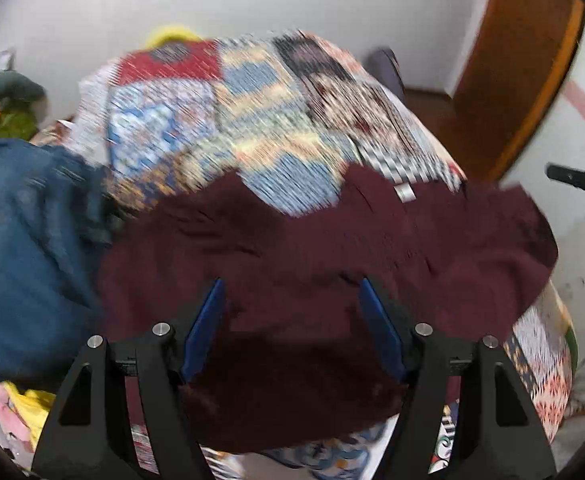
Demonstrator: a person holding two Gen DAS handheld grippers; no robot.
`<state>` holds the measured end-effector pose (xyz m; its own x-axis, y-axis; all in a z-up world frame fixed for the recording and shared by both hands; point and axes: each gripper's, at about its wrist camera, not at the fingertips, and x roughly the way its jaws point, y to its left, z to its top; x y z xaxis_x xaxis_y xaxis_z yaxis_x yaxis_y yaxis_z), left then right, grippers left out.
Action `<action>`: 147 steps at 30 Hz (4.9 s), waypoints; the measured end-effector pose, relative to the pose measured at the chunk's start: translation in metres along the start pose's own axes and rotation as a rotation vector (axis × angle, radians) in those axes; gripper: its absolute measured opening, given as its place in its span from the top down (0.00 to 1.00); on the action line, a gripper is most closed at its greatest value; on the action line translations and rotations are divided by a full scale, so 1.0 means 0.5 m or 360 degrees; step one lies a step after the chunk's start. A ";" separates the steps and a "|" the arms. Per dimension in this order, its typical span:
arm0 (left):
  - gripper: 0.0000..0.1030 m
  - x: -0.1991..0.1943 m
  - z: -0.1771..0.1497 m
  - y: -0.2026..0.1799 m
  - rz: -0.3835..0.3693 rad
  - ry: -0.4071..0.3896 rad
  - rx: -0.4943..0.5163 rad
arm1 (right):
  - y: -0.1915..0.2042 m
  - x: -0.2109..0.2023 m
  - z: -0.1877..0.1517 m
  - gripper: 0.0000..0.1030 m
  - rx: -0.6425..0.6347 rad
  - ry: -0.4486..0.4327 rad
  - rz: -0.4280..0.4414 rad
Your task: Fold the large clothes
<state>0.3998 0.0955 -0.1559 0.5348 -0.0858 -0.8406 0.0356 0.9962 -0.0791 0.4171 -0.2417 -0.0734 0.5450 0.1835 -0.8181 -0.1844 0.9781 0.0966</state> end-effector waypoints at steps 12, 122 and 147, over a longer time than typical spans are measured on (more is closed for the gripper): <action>0.29 0.093 -0.088 -0.015 0.0045 0.0078 0.0062 | 0.231 0.157 -0.176 0.34 -0.0619 0.0194 0.0013; 0.89 -0.234 -0.016 -0.033 0.0166 -0.0808 -0.0413 | 0.408 0.093 -0.223 0.24 -0.0168 0.0294 0.0712; 0.62 -0.030 -0.116 -0.273 -0.0140 -0.0077 0.0379 | 0.063 -0.029 -0.242 0.24 0.0203 0.0078 0.0270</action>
<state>0.3380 -0.0398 -0.1634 0.5602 -0.1773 -0.8092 0.2787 0.9602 -0.0174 0.3042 -0.2255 -0.1271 0.4741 0.3444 -0.8103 -0.1636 0.9387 0.3033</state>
